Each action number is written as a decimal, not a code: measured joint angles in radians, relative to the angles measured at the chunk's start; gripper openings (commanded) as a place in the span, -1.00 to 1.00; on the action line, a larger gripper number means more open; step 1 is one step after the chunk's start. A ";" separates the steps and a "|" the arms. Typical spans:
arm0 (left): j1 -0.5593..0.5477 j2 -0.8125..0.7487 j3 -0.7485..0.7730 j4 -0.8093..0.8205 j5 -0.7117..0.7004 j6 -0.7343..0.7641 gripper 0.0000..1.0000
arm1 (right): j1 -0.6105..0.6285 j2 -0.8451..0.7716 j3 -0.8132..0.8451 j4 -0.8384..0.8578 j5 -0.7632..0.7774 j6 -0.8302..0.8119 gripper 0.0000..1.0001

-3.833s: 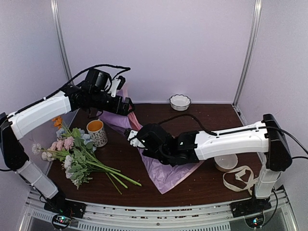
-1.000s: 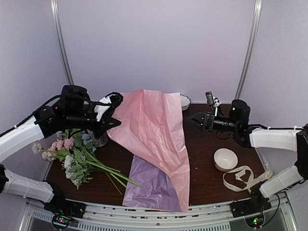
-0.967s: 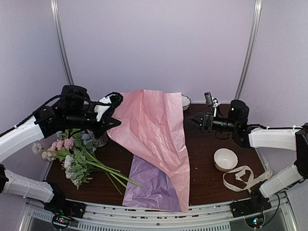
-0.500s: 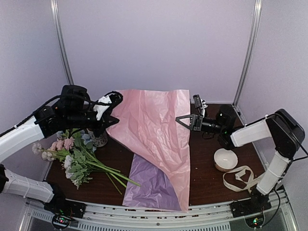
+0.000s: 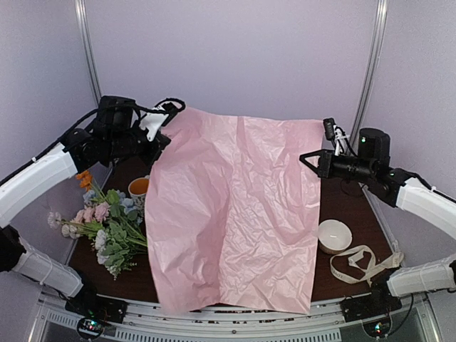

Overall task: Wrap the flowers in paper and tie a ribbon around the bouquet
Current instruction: Unfold the folded wrapping paper at the center of the board.

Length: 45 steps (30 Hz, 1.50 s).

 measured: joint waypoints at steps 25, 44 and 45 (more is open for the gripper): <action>0.036 0.638 0.703 -0.078 -0.177 0.123 -1.00 | -0.026 -0.172 0.063 -0.423 0.230 0.153 -1.00; 0.038 1.052 1.015 -0.127 -0.296 0.127 0.85 | -0.050 0.020 -0.117 -0.186 0.513 0.365 -1.00; 0.038 1.043 1.024 -0.144 -0.294 0.118 0.85 | -0.062 0.032 -0.118 -0.182 0.526 0.362 -1.00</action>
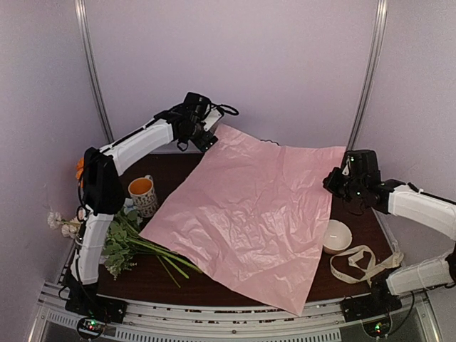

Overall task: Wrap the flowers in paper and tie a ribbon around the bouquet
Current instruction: Unfold the folded wrapping paper at the center of the board.

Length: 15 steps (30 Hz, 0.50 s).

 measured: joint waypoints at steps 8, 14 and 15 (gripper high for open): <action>-0.001 -0.306 -0.315 -0.082 0.109 -0.130 0.64 | -0.029 0.097 -0.003 0.050 0.034 -0.004 -1.00; -0.026 -0.442 -0.573 -0.080 0.223 -0.230 0.57 | -0.012 0.188 0.001 0.087 0.020 -0.012 -1.00; -0.032 -0.434 -0.612 -0.081 0.238 -0.244 0.56 | -0.003 0.209 0.008 0.088 0.012 -0.014 -1.00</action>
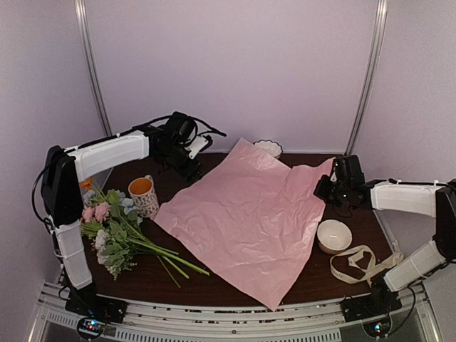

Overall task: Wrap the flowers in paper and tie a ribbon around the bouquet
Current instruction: Unfold the folded wrapping paper at the center of the board.

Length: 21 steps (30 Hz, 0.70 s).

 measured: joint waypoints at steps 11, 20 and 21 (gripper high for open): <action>-0.014 0.115 -0.205 -0.023 -0.002 -0.082 0.56 | 0.111 0.131 0.124 0.030 -0.097 -0.020 -1.00; -0.010 0.174 -0.226 -0.003 -0.058 -0.090 0.52 | 0.079 -0.028 0.002 -0.008 0.060 -0.008 -0.04; -0.010 0.174 -0.226 -0.002 -0.060 -0.090 0.52 | 0.069 -0.042 -0.002 -0.019 0.074 -0.010 0.06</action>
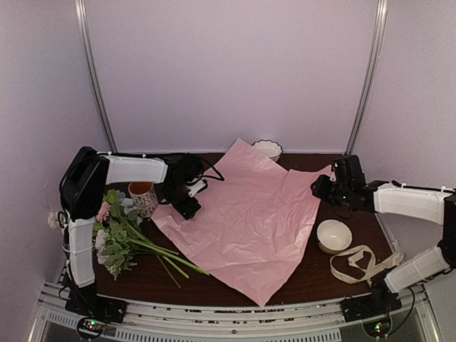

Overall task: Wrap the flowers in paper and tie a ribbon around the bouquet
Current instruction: Unfold the folded wrapping paper at the center of the board, then pick up the fake flower from the corner of the board.

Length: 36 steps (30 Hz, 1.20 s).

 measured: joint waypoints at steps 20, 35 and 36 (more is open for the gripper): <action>0.013 -0.597 -0.081 0.050 -0.008 -0.118 0.56 | 0.130 -0.104 0.264 -0.282 0.187 -0.374 0.17; 0.632 -0.967 -0.492 -0.077 -0.039 -0.568 0.25 | 0.407 0.112 0.379 -0.298 0.126 -0.556 0.14; 0.673 -0.954 -0.491 -0.054 -0.043 -0.583 0.21 | 0.407 0.116 0.379 -0.301 0.126 -0.561 0.14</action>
